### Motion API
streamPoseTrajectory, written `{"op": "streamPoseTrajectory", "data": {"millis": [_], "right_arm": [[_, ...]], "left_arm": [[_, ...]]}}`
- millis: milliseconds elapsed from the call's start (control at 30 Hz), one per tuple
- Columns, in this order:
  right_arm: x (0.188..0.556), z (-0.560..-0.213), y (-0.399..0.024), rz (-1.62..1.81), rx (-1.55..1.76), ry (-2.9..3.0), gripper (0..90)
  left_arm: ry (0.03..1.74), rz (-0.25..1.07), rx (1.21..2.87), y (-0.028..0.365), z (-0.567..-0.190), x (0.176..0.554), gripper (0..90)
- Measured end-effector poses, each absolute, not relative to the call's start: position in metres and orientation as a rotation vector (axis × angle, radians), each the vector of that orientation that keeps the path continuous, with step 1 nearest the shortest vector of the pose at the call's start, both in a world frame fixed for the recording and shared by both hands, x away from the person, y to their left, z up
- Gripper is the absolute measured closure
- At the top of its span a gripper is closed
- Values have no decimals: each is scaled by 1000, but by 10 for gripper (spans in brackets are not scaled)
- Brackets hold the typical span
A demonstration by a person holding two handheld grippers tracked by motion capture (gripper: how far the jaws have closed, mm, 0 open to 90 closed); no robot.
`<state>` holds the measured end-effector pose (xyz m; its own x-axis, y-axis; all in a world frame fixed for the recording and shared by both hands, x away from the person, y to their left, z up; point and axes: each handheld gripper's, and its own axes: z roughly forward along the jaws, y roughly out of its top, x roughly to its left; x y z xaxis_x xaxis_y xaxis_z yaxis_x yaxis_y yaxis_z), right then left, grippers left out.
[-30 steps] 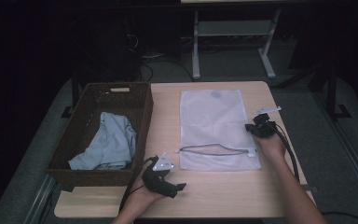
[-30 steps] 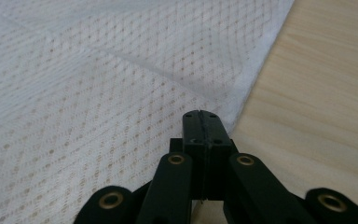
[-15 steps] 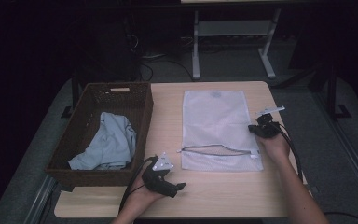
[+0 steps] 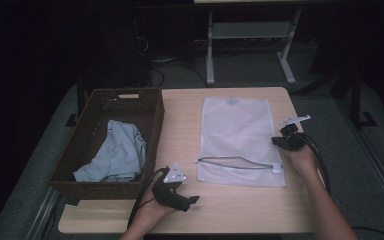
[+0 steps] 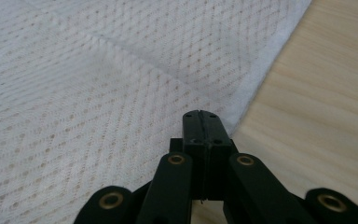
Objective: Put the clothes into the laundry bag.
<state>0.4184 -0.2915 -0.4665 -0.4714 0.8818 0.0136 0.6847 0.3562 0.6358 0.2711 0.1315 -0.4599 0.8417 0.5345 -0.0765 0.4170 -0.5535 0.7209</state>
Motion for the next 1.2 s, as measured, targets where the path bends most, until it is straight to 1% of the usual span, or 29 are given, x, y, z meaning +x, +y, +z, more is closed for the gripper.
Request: {"op": "streamPoseTrajectory", "data": {"millis": [1200], "right_arm": [[409,-464,-357,742,1566,2164,899]], "left_arm": [[686,189,2237,130,-460,271,131]]}}
